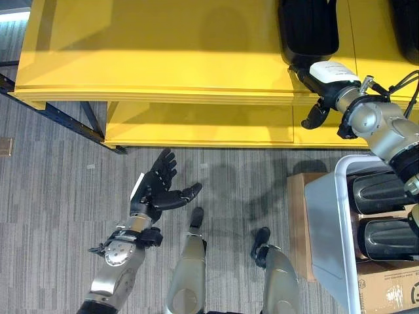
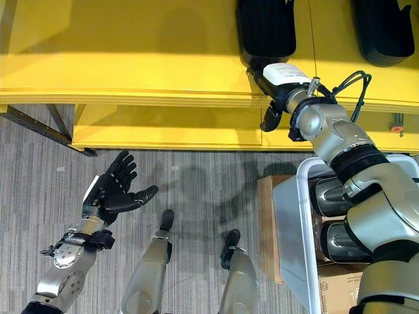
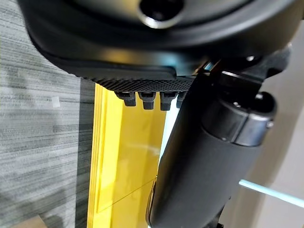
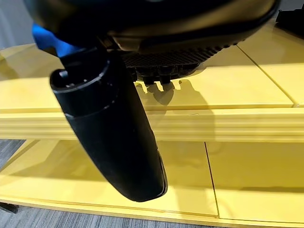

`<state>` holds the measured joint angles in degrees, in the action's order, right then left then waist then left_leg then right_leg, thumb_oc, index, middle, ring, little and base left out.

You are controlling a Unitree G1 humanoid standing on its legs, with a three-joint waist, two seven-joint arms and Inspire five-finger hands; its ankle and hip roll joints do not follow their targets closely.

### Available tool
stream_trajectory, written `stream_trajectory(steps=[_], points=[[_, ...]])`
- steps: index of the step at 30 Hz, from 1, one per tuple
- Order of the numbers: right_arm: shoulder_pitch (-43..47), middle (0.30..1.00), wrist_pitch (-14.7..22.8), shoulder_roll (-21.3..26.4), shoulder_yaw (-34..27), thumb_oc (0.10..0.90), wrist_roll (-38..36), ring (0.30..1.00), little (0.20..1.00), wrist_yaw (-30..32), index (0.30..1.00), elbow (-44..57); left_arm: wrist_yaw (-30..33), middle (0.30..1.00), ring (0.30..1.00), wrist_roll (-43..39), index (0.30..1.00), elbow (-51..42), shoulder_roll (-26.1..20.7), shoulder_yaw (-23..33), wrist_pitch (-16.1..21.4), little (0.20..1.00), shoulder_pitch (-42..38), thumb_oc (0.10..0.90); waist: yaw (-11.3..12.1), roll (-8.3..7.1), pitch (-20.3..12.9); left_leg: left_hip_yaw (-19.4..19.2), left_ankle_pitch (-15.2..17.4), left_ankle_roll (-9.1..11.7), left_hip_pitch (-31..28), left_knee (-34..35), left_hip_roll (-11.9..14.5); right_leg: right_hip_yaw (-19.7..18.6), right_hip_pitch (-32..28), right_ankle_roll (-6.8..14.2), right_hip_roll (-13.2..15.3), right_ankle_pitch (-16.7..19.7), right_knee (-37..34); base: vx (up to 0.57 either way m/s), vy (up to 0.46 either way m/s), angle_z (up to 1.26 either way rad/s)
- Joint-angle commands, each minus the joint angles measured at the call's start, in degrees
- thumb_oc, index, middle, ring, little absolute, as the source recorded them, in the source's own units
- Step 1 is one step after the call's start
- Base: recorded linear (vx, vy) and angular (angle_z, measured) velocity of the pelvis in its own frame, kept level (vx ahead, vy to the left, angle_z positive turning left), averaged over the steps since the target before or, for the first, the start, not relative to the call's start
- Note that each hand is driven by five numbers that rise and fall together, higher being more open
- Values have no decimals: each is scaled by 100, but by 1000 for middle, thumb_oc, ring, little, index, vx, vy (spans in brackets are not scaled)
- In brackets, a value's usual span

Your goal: Move parts from the plastic box to the shelf.

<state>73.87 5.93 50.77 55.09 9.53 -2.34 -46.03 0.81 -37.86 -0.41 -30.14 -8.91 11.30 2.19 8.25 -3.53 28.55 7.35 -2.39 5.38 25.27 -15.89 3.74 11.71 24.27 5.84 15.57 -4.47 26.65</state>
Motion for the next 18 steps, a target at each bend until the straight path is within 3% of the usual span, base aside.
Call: stream_trajectory(steps=[1,18], points=[[1250,1000,3,106,43,900,99,1000,1000,472,1000,-262,-38,1000,1000,-49,1000,-682,-89,171,627,1000,2,900,101,-65,-105,-271,712,109,35,-722,579,-153,-224,132,206,80,44,0,0,0],[1616,1000,-9,60,293,900,174,1000,1000,580,1000,-638,36,1000,1000,-77,1000,-704,-116,262,688,1000,62,900,165,-110,-39,-206,672,124,148,-736,580,-91,-144,116,198,53,126,0,-1,1]])
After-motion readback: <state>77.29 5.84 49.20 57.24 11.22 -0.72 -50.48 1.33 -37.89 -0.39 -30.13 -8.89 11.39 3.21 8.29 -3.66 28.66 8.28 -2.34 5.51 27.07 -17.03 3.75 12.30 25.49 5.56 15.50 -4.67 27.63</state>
